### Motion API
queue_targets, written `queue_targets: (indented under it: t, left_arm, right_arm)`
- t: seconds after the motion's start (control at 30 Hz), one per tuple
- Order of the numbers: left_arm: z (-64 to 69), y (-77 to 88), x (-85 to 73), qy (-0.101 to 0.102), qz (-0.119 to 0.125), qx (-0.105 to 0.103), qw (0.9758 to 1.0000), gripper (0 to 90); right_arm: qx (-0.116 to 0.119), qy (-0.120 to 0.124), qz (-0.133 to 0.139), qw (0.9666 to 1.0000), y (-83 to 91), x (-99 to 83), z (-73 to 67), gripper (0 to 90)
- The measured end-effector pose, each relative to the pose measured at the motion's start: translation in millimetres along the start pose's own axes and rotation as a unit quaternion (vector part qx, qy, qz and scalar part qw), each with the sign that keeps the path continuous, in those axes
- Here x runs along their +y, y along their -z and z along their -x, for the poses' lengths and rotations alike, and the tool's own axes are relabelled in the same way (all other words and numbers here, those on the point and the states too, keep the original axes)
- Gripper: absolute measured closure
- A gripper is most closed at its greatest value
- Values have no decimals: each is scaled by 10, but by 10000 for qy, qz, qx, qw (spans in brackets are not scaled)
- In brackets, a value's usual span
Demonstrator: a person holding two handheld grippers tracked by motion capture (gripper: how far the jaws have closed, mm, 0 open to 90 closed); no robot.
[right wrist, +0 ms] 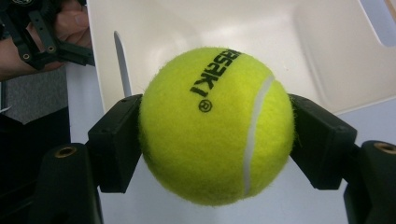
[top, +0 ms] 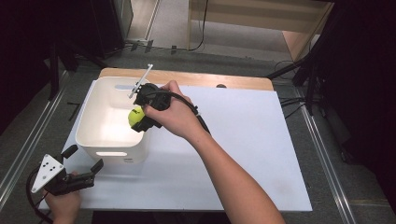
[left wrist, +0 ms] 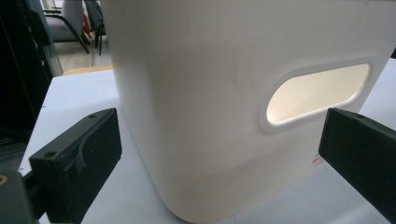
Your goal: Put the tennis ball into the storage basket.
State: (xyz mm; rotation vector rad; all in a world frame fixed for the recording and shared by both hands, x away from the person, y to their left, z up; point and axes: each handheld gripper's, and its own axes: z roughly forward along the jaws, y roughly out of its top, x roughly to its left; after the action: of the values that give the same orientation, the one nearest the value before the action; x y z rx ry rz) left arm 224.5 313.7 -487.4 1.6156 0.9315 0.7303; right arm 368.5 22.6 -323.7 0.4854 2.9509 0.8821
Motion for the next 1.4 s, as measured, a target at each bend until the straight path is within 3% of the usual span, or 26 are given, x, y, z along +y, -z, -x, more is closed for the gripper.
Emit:
queue_targets:
  t: [0.77, 1.4]
  left_arm:
    - [0, -4, 1, 7, 2, 12, 10000, 0]
    - [-6, -3, 2, -3, 0, 7, 10000, 0]
  right_arm:
    - [90, 246, -95, 9996, -250, 120, -88, 242]
    - [-36, 411, -466, 9981, -504, 121, -117, 241]
